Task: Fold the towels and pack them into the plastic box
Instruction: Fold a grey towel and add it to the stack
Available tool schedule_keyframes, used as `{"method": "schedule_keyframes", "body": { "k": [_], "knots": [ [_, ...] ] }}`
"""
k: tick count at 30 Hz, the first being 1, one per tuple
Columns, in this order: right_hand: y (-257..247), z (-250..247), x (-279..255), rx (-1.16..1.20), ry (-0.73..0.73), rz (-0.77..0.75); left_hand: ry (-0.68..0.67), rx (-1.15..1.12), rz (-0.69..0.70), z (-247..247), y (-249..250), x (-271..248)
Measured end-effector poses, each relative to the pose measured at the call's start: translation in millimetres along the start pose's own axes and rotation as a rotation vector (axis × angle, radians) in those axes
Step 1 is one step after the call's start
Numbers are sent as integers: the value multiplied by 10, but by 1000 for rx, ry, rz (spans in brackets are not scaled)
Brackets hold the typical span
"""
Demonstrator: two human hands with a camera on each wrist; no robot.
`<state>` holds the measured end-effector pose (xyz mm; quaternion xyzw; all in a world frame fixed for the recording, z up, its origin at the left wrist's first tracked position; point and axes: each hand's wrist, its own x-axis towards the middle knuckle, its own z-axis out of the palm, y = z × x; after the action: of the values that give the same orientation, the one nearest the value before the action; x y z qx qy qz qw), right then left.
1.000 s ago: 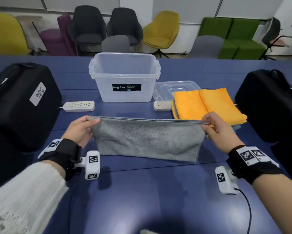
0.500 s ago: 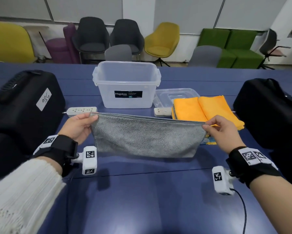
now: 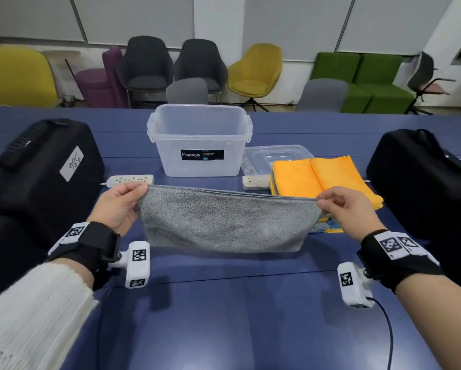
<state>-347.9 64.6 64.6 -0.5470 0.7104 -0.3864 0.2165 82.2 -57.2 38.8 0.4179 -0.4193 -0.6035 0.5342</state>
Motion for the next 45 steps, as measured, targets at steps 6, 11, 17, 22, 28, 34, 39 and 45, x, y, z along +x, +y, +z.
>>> {"method": "schedule_keyframes", "body": {
  "k": [6,11,17,22,28,34,39,45],
  "knots": [
    [-111,-267,-10,112,-282,70,-61,190,-38,-43,201,-121],
    [-171,-515,-31,241,-485,221,-158,234,-221,-105,314,-152],
    [332,22,23,-183,-468,293,-83,850,-341,-145,-401,-4],
    [790,554,-49,-221,-241,414,63,926,-319,-33,-1037,-30],
    [823,700,-150,-78,-22,420,175,865,-295,-19,-1194,34],
    [734,725,-248,-240,-47,323,10,1339,-212,42,-1097,-10],
    [321,1163,-485,-481,-548,-37,-520,1513,38,542,-1112,-371],
    [306,1834,-525,-801,-846,-149,-858,1728,-215,1047,-1463,-639]
  ]
}}
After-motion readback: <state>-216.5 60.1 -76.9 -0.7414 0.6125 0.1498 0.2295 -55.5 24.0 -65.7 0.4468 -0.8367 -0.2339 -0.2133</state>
